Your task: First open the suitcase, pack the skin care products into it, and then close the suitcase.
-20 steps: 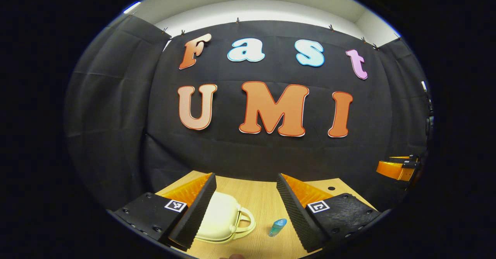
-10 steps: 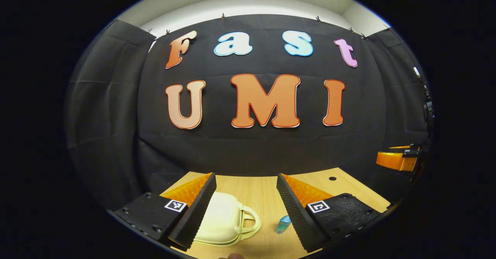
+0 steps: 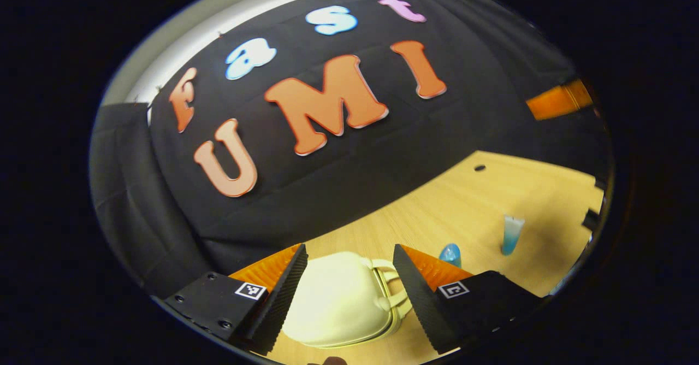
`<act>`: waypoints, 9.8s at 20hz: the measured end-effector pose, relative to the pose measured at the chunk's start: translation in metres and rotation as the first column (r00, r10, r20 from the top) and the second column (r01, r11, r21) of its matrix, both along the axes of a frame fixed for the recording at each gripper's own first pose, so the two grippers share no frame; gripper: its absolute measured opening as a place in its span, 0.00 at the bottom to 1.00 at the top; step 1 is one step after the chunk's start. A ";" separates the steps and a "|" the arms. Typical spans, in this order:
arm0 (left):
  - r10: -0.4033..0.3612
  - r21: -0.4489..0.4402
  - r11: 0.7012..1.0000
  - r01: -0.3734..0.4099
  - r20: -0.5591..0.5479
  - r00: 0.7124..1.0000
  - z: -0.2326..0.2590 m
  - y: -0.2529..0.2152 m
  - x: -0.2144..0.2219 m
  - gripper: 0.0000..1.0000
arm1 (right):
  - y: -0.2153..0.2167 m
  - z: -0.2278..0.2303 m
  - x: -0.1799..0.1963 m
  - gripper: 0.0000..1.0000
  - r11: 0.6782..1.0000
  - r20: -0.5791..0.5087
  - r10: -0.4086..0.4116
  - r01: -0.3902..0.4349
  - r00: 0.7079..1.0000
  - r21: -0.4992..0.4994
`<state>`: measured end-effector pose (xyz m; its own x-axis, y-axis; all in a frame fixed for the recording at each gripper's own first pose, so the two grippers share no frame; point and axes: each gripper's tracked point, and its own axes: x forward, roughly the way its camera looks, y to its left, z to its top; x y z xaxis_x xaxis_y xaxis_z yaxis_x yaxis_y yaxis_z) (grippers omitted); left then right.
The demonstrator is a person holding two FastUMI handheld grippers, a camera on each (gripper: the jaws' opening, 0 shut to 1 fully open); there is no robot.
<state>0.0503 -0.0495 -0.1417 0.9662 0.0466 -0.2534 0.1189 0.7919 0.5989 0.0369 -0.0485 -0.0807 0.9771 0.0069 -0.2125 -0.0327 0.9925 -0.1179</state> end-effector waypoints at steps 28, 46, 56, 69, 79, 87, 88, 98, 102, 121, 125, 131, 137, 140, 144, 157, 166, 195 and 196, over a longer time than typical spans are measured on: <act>0.122 0.586 0.794 0.159 -0.410 0.904 -0.205 0.037 0.067 0.24 | -0.088 -0.030 -0.005 0.95 0.981 -0.102 -0.177 0.184 0.979 0.065; -0.021 -0.180 0.983 -0.045 -0.350 0.936 -0.021 0.100 0.066 0.03 | 0.036 -0.009 0.020 0.95 0.986 0.001 -0.146 0.145 0.989 0.088; -0.042 -0.547 0.830 -0.111 -0.260 0.965 0.031 0.287 0.063 0.03 | 0.149 -0.014 0.029 0.95 0.982 0.009 -0.142 0.140 0.990 0.125; 0.206 -0.586 0.713 -0.386 -0.350 0.914 -0.082 0.501 0.036 0.03 | 0.194 -0.022 0.029 0.95 0.983 -0.023 -0.140 0.142 0.990 0.121; 0.397 -0.410 0.663 -0.626 -0.516 0.759 -0.196 0.557 0.023 0.23 | 0.174 -0.031 0.015 0.95 0.980 -0.032 -0.186 0.187 0.982 0.067; 0.408 -0.353 0.820 -0.450 -0.190 0.893 -0.063 0.489 0.048 0.96 | 0.149 -0.036 0.014 0.95 0.981 -0.012 -0.191 0.191 0.982 0.017; 0.391 -0.362 0.831 -0.422 -0.159 0.907 -0.043 0.463 0.048 0.97 | 0.146 -0.036 0.016 0.95 0.982 -0.009 -0.189 0.189 0.982 0.006; 0.057 -0.580 0.814 -0.039 0.013 0.998 0.018 0.133 0.085 0.96 | 0.078 -0.040 0.023 0.95 0.990 -0.047 -0.143 0.142 0.989 -0.024; -0.044 -0.636 0.772 0.005 -0.045 0.998 -0.028 0.012 0.104 0.97 | 0.038 -0.040 0.023 0.95 0.990 -0.076 -0.140 0.140 0.987 -0.008; 0.058 -0.448 0.864 -0.228 -0.361 0.931 -0.267 -0.085 0.123 0.97 | -0.098 -0.072 0.001 0.95 0.974 -0.214 -0.224 0.224 0.951 -0.023; 0.033 -0.364 0.914 -0.177 -0.369 0.929 -0.269 -0.095 0.133 0.48 | -0.098 -0.087 0.000 0.95 0.975 -0.235 -0.223 0.217 0.946 -0.049; -0.074 -0.440 0.887 -0.138 -0.432 0.899 -0.228 -0.116 0.094 0.50 | -0.043 -0.110 0.012 0.96 0.997 -0.259 -0.080 0.074 0.963 -0.032; -0.097 -0.505 0.846 -0.169 -0.460 0.883 -0.162 -0.101 0.043 0.50 | 0.010 -0.167 0.040 0.96 0.996 -0.344 0.066 -0.081 0.937 -0.028; -0.058 -0.508 0.837 -0.205 -0.454 0.889 -0.138 -0.079 0.023 0.50 | 0.018 -0.205 0.046 0.96 0.990 -0.428 0.104 -0.136 0.898 -0.045; 0.002 -0.504 0.824 -0.260 -0.457 0.890 -0.124 -0.050 0.004 0.50 | 0.013 -0.242 0.053 0.96 0.980 -0.491 0.106 -0.174 0.865 -0.094; 0.026 -0.490 0.799 -0.349 -0.552 0.833 -0.127 0.030 -0.011 0.50 | 0.017 -0.289 0.051 0.39 0.996 -0.667 0.028 -0.081 0.745 -0.049; -0.061 -0.363 0.881 -0.302 -0.722 0.690 -0.119 0.109 0.017 0.51 | 0.098 -0.223 0.026 0.38 0.988 -0.611 0.122 -0.035 0.782 0.152; -0.049 -0.218 0.919 -0.328 -0.890 0.453 -0.217 0.117 0.060 0.99 | 0.190 -0.191 -0.015 0.38 0.972 -0.601 0.055 0.096 0.797 0.216; -0.080 -0.261 0.908 -0.328 -0.875 0.477 -0.206 0.113 0.054 0.99 | 0.194 -0.185 -0.009 0.37 0.973 -0.603 0.073 0.075 0.794 0.216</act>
